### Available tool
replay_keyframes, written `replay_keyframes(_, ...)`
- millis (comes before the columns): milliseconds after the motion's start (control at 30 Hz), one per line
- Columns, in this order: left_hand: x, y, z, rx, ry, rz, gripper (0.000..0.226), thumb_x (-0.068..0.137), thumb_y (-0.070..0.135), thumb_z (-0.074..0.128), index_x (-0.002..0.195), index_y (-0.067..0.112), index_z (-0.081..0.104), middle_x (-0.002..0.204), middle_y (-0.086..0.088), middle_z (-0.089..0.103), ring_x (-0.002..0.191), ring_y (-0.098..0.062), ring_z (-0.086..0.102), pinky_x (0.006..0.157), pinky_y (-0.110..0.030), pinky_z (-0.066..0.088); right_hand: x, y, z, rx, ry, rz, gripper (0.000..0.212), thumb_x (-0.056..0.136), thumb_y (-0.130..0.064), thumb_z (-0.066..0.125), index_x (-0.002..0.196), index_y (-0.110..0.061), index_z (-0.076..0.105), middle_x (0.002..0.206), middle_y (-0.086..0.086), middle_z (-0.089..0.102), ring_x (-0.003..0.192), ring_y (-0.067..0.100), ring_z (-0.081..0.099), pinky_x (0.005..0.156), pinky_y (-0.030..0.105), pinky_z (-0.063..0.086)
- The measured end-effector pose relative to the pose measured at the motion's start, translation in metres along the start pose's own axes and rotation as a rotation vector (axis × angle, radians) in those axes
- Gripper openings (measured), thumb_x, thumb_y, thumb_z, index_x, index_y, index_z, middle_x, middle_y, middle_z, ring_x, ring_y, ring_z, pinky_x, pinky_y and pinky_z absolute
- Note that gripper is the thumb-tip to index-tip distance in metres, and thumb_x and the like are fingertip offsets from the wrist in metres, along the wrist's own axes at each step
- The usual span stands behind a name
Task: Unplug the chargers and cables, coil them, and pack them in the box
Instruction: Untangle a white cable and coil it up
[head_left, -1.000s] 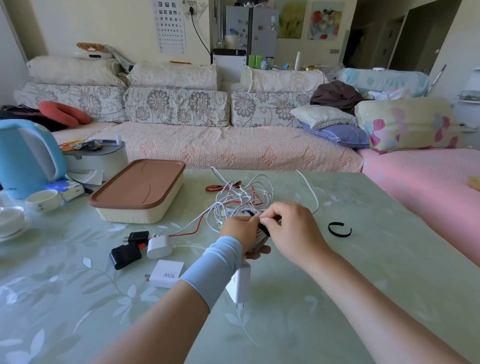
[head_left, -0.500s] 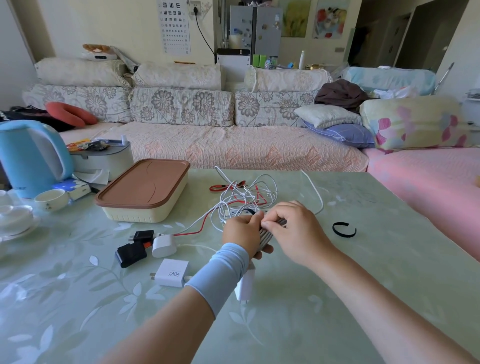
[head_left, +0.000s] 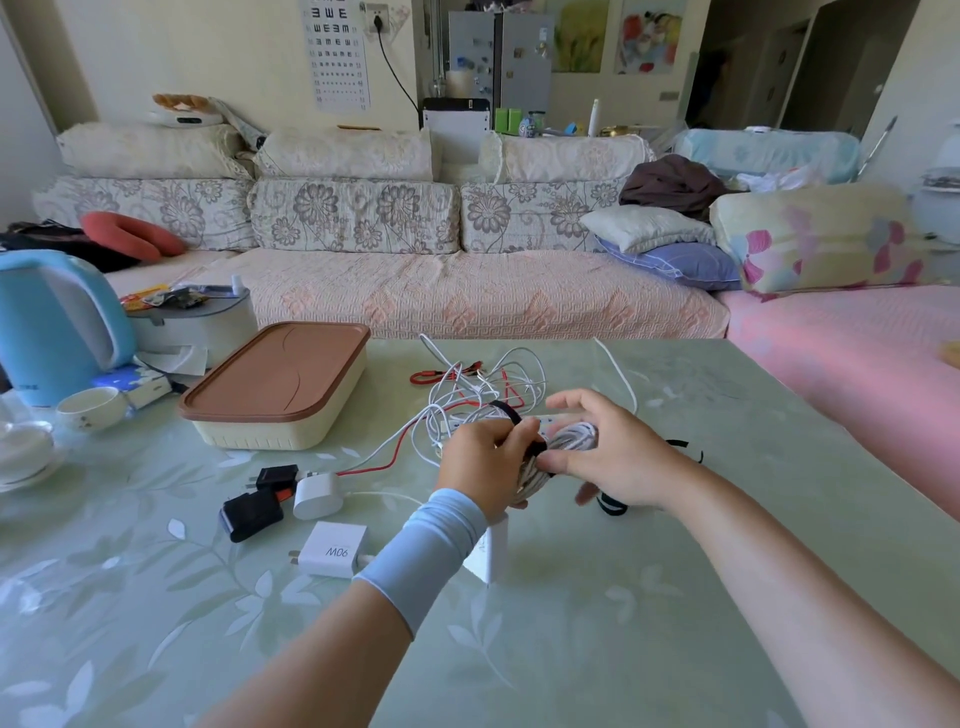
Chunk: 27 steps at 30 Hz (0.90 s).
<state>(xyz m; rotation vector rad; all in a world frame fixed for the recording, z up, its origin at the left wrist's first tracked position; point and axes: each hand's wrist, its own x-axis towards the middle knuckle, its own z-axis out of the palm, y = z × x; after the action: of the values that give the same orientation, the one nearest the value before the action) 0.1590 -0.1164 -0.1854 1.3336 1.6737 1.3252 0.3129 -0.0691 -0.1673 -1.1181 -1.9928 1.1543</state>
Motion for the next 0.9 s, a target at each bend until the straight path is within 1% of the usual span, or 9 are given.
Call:
replay_keyframes(67,0.003,-0.002,-0.006,0.136,-0.044,0.058,0.03,0.089,0.04,0.063,0.064,0.025,0.069,0.054,0.003,0.059,0.046,-0.007,0.048,0.05,-0.021,0.045,-0.001,0.002,-0.003,-0.05,-0.067,0.019,0.046,0.078,-0.015,0.082,0.116,-0.028,0.058,0.1,0.002,0.068,0.076,0.016,0.066,0.054,0.036,0.058)
replay_keyframes(167,0.007,-0.004,-0.017,0.11,-0.097,0.033,0.04,0.082,0.041,0.071,0.059,0.008,0.064,0.051,0.002,0.042,0.049,-0.011,0.032,0.048,-0.019,0.032,-0.003,0.001,-0.004,-0.054,-0.088,-0.076,0.033,0.077,-0.005,0.08,0.103,-0.018,0.064,0.081,-0.002,0.068,0.066,0.007,0.06,0.059,0.033,0.058)
replay_keyframes(300,0.01,-0.007,-0.025,-0.098,-0.161,-0.044,0.038,0.078,0.036,0.077,0.072,-0.001,0.068,0.067,-0.009,0.054,0.066,-0.017,0.045,0.07,-0.036,0.047,-0.001,-0.006,0.002,-0.05,-0.046,-0.222,0.042,0.071,0.001,0.083,0.094,-0.023,0.058,0.08,-0.009,0.062,0.067,0.003,0.055,0.068,0.02,0.047)
replay_keyframes(367,0.01,-0.007,-0.025,-0.211,-0.192,-0.09,0.035,0.081,0.029,0.075,0.079,-0.005,0.069,0.074,-0.014,0.059,0.071,-0.022,0.05,0.076,-0.043,0.049,0.0,-0.006,0.004,-0.061,-0.026,-0.276,0.05,0.068,-0.001,0.083,0.097,-0.028,0.052,0.084,-0.008,0.055,0.069,0.005,0.051,0.067,0.022,0.044)
replay_keyframes(567,0.008,-0.01,-0.021,-0.318,-0.197,-0.085,0.018,0.077,0.028,0.074,0.062,0.018,0.073,0.061,-0.006,0.064,0.056,-0.019,0.052,0.055,-0.023,0.045,-0.002,-0.011,0.008,-0.024,-0.026,-0.332,0.053,0.068,0.005,0.079,0.1,-0.023,0.047,0.083,-0.005,0.047,0.068,0.006,0.046,0.064,0.021,0.04)
replay_keyframes(633,0.007,-0.012,-0.019,-0.407,-0.195,-0.066,0.009,0.071,0.027,0.075,0.072,0.017,0.074,0.07,-0.008,0.068,0.062,-0.02,0.058,0.063,-0.029,0.051,-0.003,-0.012,0.009,0.011,-0.043,-0.333,0.054,0.069,0.009,0.078,0.101,-0.02,0.046,0.082,-0.004,0.046,0.067,0.006,0.046,0.063,0.02,0.04)
replay_keyframes(733,0.01,-0.015,-0.016,-0.521,-0.176,-0.08,0.027,0.077,0.016,0.074,0.097,0.013,0.058,0.087,-0.011,0.068,0.071,-0.023,0.063,0.066,-0.033,0.054,-0.002,-0.01,0.01,0.041,-0.049,-0.33,0.055,0.069,0.011,0.076,0.102,-0.021,0.045,0.081,-0.004,0.047,0.066,0.007,0.045,0.062,0.02,0.04)
replay_keyframes(800,0.012,-0.013,-0.016,-0.414,-0.095,-0.021,0.023,0.081,0.014,0.074,0.092,0.013,0.054,0.078,-0.002,0.067,0.064,-0.014,0.06,0.058,-0.027,0.05,0.0,-0.007,0.01,0.058,-0.024,-0.329,0.055,0.068,0.007,0.077,0.102,-0.023,0.045,0.081,-0.004,0.047,0.066,0.008,0.045,0.062,0.022,0.04)
replay_keyframes(900,0.014,-0.009,-0.015,-0.099,-0.026,0.108,0.017,0.085,0.024,0.072,0.075,0.01,0.071,0.063,0.001,0.066,0.056,-0.006,0.053,0.06,-0.027,0.049,0.004,-0.003,0.01,0.051,0.033,-0.331,0.056,0.069,0.005,0.079,0.103,-0.023,0.045,0.082,-0.002,0.05,0.067,0.009,0.048,0.064,0.023,0.042)
